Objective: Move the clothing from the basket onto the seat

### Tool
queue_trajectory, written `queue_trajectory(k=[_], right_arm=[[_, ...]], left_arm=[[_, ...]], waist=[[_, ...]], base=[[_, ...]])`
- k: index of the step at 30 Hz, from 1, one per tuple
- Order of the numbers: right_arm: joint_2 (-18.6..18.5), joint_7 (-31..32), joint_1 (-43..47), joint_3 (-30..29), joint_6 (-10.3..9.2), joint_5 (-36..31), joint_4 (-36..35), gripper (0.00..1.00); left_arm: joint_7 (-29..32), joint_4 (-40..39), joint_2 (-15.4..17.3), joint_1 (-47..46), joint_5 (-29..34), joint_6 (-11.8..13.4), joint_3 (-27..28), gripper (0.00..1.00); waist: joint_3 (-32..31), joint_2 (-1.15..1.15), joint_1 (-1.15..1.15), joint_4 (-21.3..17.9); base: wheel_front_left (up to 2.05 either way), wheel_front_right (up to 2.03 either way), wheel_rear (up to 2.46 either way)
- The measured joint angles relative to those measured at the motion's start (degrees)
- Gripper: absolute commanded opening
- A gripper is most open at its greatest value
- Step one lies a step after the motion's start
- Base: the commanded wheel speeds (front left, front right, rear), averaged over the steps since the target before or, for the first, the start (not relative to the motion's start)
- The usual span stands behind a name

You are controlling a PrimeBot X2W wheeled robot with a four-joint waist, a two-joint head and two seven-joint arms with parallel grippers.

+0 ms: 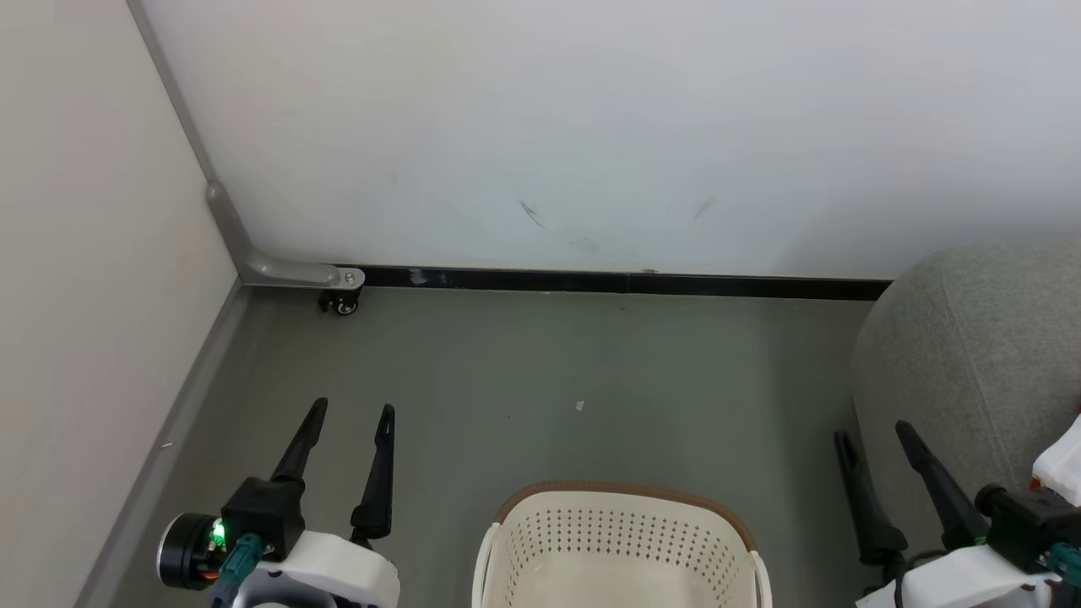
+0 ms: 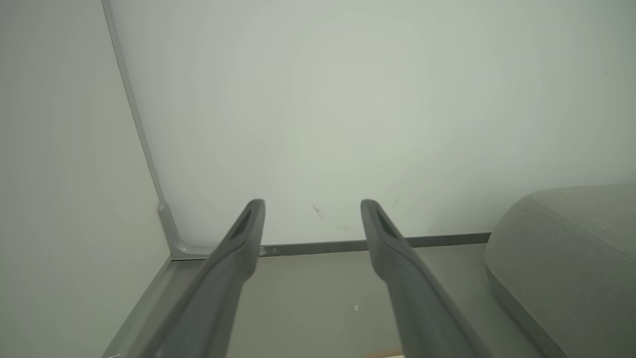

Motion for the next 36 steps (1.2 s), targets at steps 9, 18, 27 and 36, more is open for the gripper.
queue_trajectory(k=[9, 18, 27, 36], right_arm=[[0.03, -0.01, 1.71, -0.22, 0.0, 0.3, 0.31, 1.0], [0.04, -0.1, 1.7, -0.21, 0.0, 0.3, 0.33, 1.0], [0.04, -0.1, 1.74, -0.1, 0.0, 0.3, 0.33, 1.0], [0.05, -0.1, 1.8, 0.04, 0.0, 0.3, 0.33, 1.0]], left_arm=[[0.0, 0.76, -0.03, 0.01, 0.01, 0.1, -0.01, 1.0], [0.0, 1.1, -0.04, 0.01, 0.01, 0.25, 0.0, 1.0], [0.0, 1.6, -0.07, 0.01, 0.19, 0.25, -0.02, 1.0], [0.0, 1.71, -0.11, 0.02, 0.42, 0.4, -0.03, 1.0]], waist=[[-0.14, 0.0, 0.0, -0.09], [-0.51, 0.0, 0.0, -0.23], [-0.94, 0.0, 0.0, -0.32], [-1.18, 0.0, 0.0, -0.28]], base=[[0.0, 0.0, 0.0], [0.0, 0.0, 0.0], [0.0, 0.0, 0.0], [0.0, 0.0, 0.0]])
